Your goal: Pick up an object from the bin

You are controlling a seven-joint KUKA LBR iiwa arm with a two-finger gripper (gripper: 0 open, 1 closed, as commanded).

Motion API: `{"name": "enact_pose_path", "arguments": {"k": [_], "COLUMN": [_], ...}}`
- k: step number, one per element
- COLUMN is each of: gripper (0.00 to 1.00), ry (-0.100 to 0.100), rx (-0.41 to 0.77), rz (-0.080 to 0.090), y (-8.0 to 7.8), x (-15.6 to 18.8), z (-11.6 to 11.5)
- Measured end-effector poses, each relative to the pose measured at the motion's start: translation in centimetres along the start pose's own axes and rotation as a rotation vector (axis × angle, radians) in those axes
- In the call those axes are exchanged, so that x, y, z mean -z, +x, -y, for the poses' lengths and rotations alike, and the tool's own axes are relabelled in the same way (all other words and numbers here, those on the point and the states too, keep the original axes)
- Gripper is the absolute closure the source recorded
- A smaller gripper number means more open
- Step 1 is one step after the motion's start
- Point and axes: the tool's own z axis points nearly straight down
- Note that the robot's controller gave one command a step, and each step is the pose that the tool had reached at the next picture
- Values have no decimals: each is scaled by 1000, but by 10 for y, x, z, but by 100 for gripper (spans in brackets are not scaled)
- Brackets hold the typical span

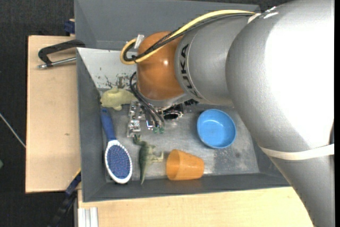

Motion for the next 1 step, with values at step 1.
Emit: {"name": "enact_pose_path", "arguments": {"k": [1], "gripper": [100], "ry": [6], "rx": [185], "rz": [-8], "y": [64], "x": [11], "z": [59]}}
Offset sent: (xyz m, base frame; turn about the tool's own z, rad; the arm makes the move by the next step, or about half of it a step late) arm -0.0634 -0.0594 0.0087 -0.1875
